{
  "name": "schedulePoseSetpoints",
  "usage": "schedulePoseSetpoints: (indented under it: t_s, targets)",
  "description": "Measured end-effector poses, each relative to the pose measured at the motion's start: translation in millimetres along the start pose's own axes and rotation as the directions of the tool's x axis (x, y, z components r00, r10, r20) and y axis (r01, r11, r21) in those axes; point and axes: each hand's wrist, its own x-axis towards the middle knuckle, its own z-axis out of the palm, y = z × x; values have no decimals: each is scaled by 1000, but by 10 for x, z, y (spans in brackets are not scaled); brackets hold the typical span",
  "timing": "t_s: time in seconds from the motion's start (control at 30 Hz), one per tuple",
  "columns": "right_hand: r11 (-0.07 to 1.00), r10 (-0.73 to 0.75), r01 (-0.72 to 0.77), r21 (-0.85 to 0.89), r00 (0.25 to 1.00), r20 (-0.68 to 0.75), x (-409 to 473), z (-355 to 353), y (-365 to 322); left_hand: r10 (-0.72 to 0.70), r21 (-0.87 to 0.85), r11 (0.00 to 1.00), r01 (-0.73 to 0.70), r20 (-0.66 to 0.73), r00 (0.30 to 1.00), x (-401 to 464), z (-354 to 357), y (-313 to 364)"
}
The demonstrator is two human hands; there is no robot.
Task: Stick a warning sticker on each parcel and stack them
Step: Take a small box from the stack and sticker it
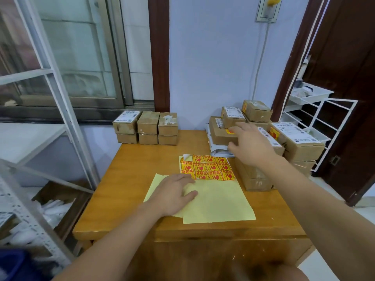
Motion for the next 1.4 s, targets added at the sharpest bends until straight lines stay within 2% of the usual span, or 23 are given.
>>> schedulePoseSetpoints:
  t_s: [0.2,0.43,0.53,0.7,0.8,0.9,1.0,1.13,1.23,1.4]
  targets:
    - [992,-91,86,89,995,48,225,207,-488,-89,69,993,97,-123,988,43,-518,-425]
    - [975,-79,50,216,989,127,743,530,-1029,-211,42,973,229,-259,943,310,-1062,-1181]
    - [965,-120,81,250,983,143,1063,686,-1293,-249,57,959,277,-295,922,541,-1255,-1556]
    - [949,-202,161,273,971,130,1629,950,-1798,-412,-128,911,392,-315,855,947,-1457,-2129]
    - [949,-189,146,278,973,134,1953,1092,-2061,-469,-195,883,426,-336,817,1198,-1521,-2394]
    - [944,-164,110,312,975,153,2248,1277,-2240,-496,-235,867,439,-330,804,1469,-1574,-2564]
    - [959,-138,88,269,975,175,2481,1431,-2356,-481,-259,874,411,-337,810,1748,-1614,-2643]
    - [984,-108,72,162,968,226,2647,1554,-2448,-496,-106,868,485,-233,836,2006,-1630,-2654]
    - [987,-115,84,138,964,238,2684,1642,-2462,-549,-6,833,553,-132,825,2081,-1574,-2701]
    - [988,-140,121,92,960,242,2717,1701,-2514,-562,33,820,571,-136,816,2134,-1496,-2798]
